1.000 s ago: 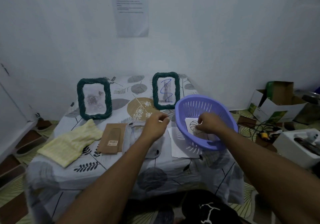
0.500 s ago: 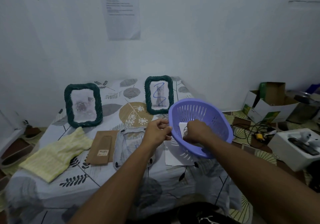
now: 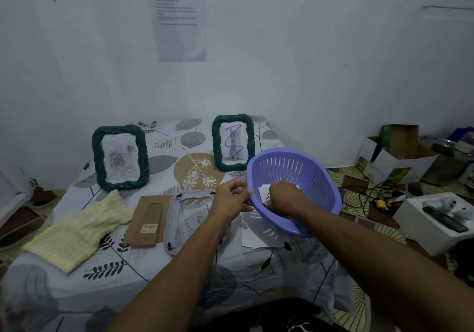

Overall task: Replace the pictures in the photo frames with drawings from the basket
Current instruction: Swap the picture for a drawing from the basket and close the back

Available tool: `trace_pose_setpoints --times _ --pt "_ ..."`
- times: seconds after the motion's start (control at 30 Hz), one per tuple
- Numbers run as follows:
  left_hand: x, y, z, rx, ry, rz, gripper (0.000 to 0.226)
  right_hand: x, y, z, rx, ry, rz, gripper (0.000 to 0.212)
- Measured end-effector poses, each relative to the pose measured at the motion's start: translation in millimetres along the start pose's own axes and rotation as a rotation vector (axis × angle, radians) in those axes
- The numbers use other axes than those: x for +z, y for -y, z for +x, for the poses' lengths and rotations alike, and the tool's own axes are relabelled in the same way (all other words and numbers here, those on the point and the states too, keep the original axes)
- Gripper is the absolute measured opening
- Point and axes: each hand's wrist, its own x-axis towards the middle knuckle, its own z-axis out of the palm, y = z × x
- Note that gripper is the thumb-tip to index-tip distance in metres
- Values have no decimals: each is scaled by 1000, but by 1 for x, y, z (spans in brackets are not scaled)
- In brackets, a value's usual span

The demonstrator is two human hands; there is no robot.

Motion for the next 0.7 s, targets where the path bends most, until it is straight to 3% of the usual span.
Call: trace_pose_setpoints --times 0.17,0.27,0.37,0.43,0.7 --pt "-2 -1 1 11 23 18 20 -4 -10 -4 13 -142 183 25" --pt "-2 -2 1 6 25 30 20 -12 -15 -5 4 -240 247 15" --pt "-1 -2 1 0 26 18 18 -20 -17 -3 -89 -241 310 30" --pt "-3 -1 1 -4 29 22 15 -24 -20 -1 -123 -215 367 29" --pt "-3 -5 0 -14 8 31 12 -41 -26 -11 50 -277 853 9"
